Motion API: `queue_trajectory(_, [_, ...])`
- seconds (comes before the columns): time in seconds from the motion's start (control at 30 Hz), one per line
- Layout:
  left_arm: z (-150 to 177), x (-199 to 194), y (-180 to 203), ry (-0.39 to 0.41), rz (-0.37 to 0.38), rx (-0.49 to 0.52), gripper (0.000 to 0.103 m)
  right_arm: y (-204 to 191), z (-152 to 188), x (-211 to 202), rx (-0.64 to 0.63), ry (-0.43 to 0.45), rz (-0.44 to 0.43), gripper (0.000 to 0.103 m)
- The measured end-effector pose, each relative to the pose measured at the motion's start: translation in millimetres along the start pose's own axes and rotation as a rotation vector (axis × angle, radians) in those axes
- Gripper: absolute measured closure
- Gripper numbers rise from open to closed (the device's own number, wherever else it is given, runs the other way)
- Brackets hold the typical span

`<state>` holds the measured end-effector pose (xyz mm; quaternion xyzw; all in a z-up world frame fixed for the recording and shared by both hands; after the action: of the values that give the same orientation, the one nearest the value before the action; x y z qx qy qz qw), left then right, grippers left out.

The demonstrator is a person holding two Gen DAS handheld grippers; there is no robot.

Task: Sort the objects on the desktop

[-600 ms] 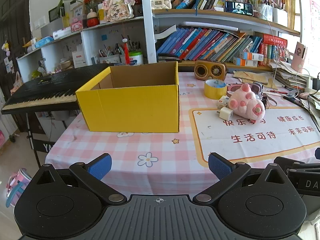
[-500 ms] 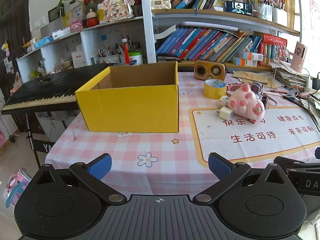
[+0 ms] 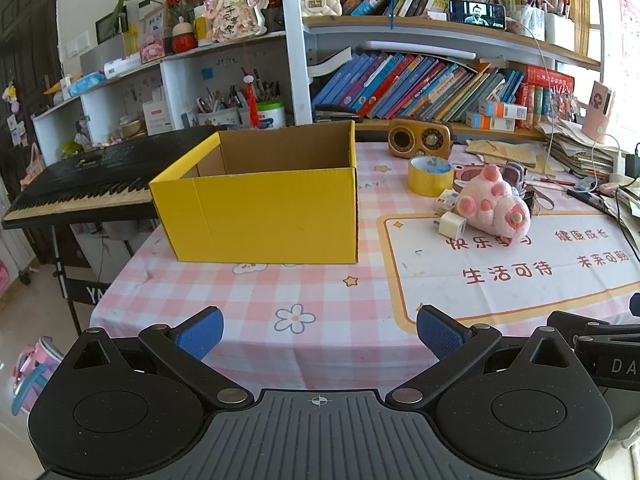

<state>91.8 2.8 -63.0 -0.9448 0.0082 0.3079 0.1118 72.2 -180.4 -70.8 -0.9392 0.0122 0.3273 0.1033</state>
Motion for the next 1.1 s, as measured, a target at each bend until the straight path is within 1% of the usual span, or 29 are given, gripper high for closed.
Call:
queue_trajectory(0.73, [-1,2,2,-0.004,0.005,0.003,0.000,-1,0,-4,-0.001,-0.001,0.000,0.000])
queue_trajectory(0.87, [0,3,1,-0.006,0.003,0.000,0.000,-2,-1,8,-0.006,-0.006,-0.002,0.000])
queue_trajectory(1.1, [2,5,-3,-0.010,-0.001,-0.006,0.000,-3,-1,11,-0.010,-0.007,-0.004,0.000])
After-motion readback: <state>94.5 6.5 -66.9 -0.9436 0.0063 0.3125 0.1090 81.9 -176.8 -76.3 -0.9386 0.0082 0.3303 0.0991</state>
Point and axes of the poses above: each gripper's, at about its wrist camera, not at the fingertips, and x roughly the way its jaws point, y to its right, z to its underside, the point moved 10 cm from there along x, roughly the way its jaws point, and after that the axes turned 9 degrees about x, right-handed, at the moved point
